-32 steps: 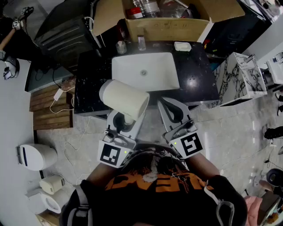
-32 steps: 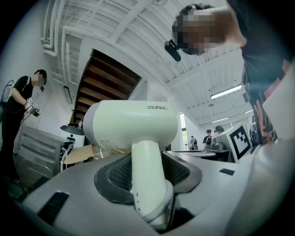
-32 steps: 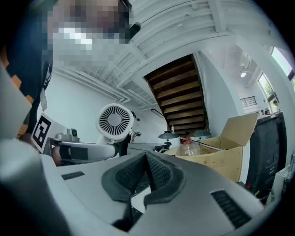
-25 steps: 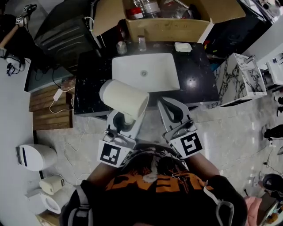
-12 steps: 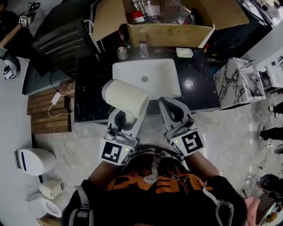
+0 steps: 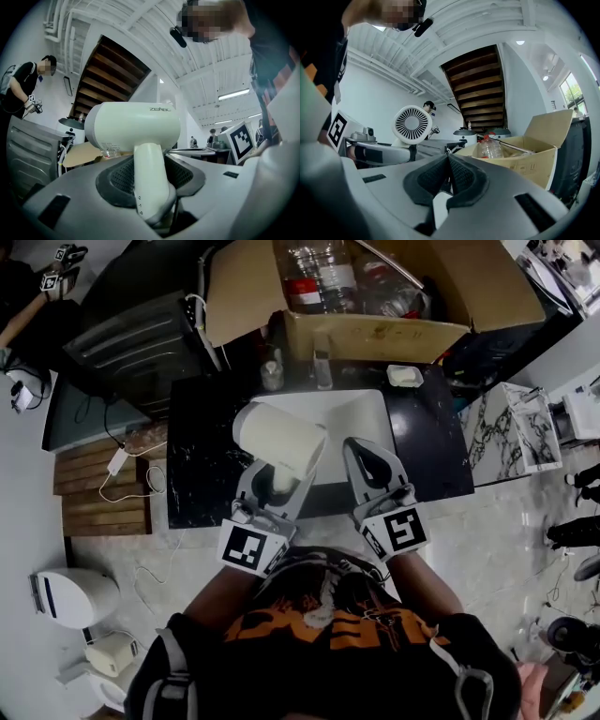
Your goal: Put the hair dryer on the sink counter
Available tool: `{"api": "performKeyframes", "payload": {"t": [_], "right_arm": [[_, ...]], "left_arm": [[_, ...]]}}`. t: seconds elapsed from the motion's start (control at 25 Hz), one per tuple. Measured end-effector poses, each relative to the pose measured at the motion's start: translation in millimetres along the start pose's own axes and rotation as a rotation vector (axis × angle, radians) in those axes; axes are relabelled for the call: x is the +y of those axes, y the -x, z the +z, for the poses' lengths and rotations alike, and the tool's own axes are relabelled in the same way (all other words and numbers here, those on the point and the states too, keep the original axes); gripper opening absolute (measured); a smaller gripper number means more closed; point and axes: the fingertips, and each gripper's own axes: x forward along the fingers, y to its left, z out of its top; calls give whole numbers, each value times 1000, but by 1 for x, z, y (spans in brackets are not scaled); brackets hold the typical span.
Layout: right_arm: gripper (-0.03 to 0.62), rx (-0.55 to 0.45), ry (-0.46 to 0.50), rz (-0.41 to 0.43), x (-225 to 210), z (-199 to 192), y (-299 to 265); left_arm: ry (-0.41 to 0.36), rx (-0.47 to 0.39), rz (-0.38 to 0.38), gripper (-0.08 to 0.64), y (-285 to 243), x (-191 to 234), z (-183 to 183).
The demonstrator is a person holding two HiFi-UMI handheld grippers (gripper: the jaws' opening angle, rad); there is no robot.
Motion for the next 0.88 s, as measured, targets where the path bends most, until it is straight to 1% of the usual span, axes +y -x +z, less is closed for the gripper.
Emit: {"api": "performKeyframes", "payload": {"t": [0.2, 0.52, 0.76, 0.88], "right_arm": [[14, 61, 4, -40, -11, -23, -38], [14, 96, -5, -90, -19, -39, -82], [14, 107, -9, -99, -6, -42, -112], [14, 100, -20, -77, 9, -46, -134]], "left_arm": [[-15, 38, -18, 198, -17, 39, -12], [2, 58, -36, 198, -36, 94, -19], [-1, 62, -42, 198, -30, 126, -19], [-9, 66, -24, 198, -22, 149, -22]]}}
